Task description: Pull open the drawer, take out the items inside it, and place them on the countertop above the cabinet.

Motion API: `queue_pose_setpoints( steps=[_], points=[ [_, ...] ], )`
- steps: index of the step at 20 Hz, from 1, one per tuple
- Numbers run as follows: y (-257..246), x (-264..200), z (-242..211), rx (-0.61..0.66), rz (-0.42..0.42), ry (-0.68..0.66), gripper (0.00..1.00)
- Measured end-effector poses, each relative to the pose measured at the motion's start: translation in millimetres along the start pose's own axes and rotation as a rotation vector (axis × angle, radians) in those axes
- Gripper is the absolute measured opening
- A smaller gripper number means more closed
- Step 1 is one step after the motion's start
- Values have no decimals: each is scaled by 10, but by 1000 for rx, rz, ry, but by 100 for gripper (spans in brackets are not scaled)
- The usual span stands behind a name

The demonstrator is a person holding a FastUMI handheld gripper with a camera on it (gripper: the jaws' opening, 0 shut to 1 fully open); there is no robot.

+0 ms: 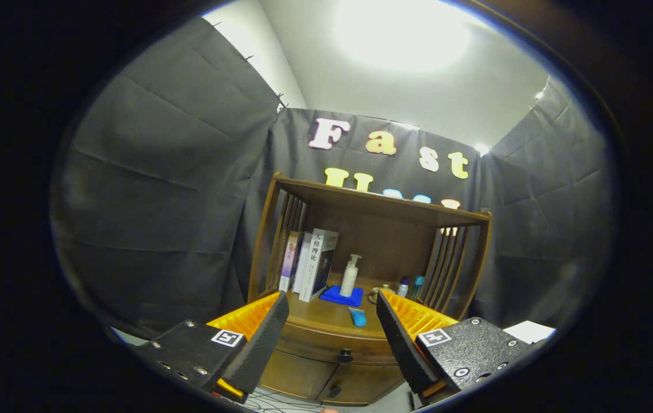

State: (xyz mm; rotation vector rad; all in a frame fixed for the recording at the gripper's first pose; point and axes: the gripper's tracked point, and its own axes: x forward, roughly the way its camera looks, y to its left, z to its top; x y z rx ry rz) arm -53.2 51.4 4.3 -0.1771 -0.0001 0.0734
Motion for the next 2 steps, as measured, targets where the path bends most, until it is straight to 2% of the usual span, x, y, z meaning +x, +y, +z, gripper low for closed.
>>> queue_pose_setpoints(
  steps=[2],
  points=[
    [-8,6,-43,12,12,23,95]
  ],
)
